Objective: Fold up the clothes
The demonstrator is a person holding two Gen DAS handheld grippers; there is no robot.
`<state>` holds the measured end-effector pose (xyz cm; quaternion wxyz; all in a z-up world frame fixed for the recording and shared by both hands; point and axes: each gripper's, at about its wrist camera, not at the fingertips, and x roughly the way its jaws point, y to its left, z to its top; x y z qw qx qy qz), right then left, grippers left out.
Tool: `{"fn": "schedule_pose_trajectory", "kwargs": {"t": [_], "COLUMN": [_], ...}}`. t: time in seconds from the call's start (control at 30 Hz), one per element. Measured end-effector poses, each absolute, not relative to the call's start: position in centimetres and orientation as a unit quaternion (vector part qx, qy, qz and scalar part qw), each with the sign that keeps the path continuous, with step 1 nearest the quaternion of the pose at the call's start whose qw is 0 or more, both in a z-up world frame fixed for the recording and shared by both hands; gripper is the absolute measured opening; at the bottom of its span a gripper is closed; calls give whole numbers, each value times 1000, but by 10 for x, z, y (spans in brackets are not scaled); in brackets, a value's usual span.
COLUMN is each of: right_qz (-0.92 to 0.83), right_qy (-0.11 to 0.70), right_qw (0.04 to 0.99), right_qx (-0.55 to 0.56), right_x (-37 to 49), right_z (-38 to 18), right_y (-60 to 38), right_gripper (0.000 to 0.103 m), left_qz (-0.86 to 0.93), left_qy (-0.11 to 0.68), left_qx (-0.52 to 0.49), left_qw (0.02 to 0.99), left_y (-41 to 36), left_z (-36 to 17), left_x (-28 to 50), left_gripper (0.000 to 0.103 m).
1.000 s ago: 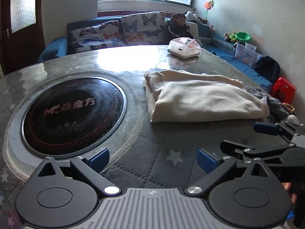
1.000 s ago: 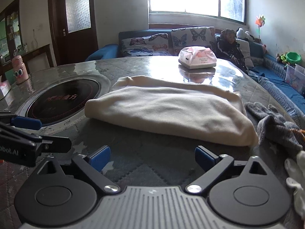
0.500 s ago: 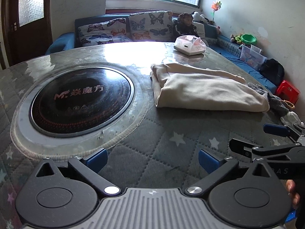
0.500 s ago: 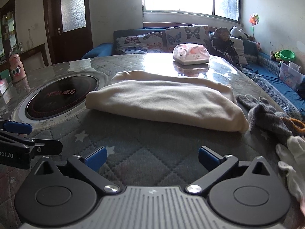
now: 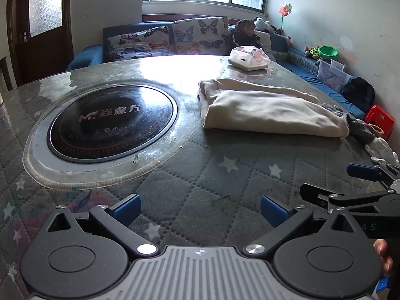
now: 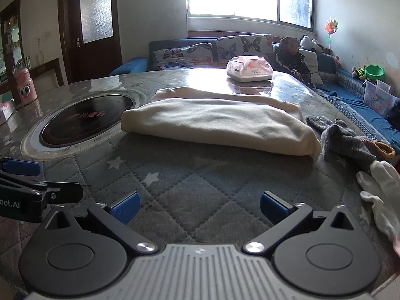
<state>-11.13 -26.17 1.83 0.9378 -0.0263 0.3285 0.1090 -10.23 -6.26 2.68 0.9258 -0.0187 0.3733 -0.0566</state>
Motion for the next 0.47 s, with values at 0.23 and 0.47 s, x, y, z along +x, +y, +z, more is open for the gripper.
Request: {"fn": "schedule_pose_trajectory", "kwargs": {"t": [0.23,0.47], "right_qz": [106,105], "right_qy": [323,317], "right_qw": [940,942], "right_qx": [-26,-27], "right_x": [-120,-126], "right_z": [19,22], "right_y": [-264,-266], "right_gripper": [103,103], "left_qz": [-54,-56], "left_qy": [364,359], "left_qx": [-12,-8], "left_qw": [930,932], "left_y": [-66,-68], "left_z": [30,32], "left_x": [-109,-114], "left_gripper": [103,103]}}
